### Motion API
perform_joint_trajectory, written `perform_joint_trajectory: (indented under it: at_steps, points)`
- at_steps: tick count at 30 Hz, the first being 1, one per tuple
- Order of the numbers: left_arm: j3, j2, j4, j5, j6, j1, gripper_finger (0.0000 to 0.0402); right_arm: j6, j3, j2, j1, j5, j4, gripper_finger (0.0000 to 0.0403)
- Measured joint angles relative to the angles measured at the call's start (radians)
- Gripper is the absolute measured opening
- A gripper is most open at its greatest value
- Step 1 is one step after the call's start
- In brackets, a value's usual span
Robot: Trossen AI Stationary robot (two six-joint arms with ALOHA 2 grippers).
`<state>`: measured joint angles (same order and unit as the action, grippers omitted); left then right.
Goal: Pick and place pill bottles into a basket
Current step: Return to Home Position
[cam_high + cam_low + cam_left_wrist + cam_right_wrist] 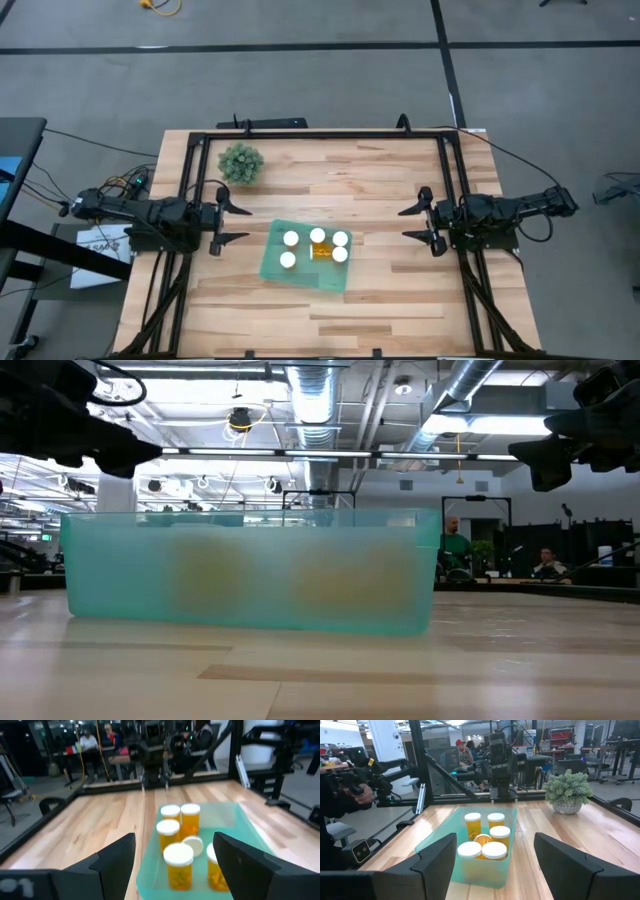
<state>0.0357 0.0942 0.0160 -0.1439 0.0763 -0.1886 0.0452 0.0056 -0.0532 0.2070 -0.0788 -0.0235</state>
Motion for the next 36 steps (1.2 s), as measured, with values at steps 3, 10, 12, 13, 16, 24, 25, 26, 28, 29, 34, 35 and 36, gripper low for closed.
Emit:
perform_joint_trajectory:
  at_steps: [3, 10, 12, 13, 16, 24, 25, 26, 28, 29, 34, 35, 36]
  points:
    - [0.0, -0.055, 0.004, 0.026, 0.001, 0.0, 0.0259, 0.0, 0.0, 0.0, 0.0, 0.0, 0.0, 0.026]
    - [-0.003, -0.086, -0.003, 0.049, 0.021, 0.0, 0.0259, 0.0, 0.0, 0.0, 0.0, 0.0, 0.0, 0.026]
    - [-0.003, -0.083, -0.003, 0.051, 0.022, 0.0, 0.0259, 0.0, 0.0, 0.0, 0.0, 0.0, 0.0, 0.026]
    - [-0.003, -0.084, -0.003, 0.051, 0.022, 0.0, 0.0259, 0.0, 0.0, 0.0, 0.0, 0.0, 0.0, 0.026]
    - [-0.004, -0.083, -0.003, 0.051, 0.026, 0.0, 0.0259, 0.0, 0.0, 0.0, 0.0, 0.0, 0.0, 0.026]
    - [-0.004, -0.084, -0.001, 0.053, 0.032, 0.0, 0.0259, 0.0, 0.0, 0.0, 0.0, 0.0, 0.0, 0.026]
    - [-0.004, -0.084, -0.001, 0.053, 0.027, 0.0, 0.0259, 0.0, 0.0, 0.0, 0.0, 0.0, 0.0, 0.026]
    - [-0.004, -0.084, -0.001, 0.053, 0.021, 0.0, 0.0259, 0.0, 0.0, 0.0, 0.0, 0.0, 0.0, 0.026]
    - [-0.004, -0.084, -0.001, 0.052, 0.014, 0.0, 0.0259, 0.0, 0.0, 0.0, 0.0, 0.0, 0.0, 0.026]
    - [-0.004, -0.084, -0.001, 0.053, 0.011, 0.0, 0.0259, 0.0, 0.0, 0.0, 0.0, 0.0, 0.0, 0.026]
    - [-0.004, -0.084, 0.0, 0.052, 0.012, 0.0, 0.0259, 0.0, 0.0, 0.0, 0.0, 0.0, 0.0, 0.026]
    - [-0.004, -0.084, 0.0, 0.052, 0.018, 0.0, 0.0259, 0.0, 0.0, 0.0, 0.0, 0.0, 0.0, 0.026]
    - [-0.004, -0.084, 0.0, 0.052, 0.019, 0.0, 0.0259, 0.0, 0.0, 0.0, 0.0, 0.0, 0.0, 0.026]
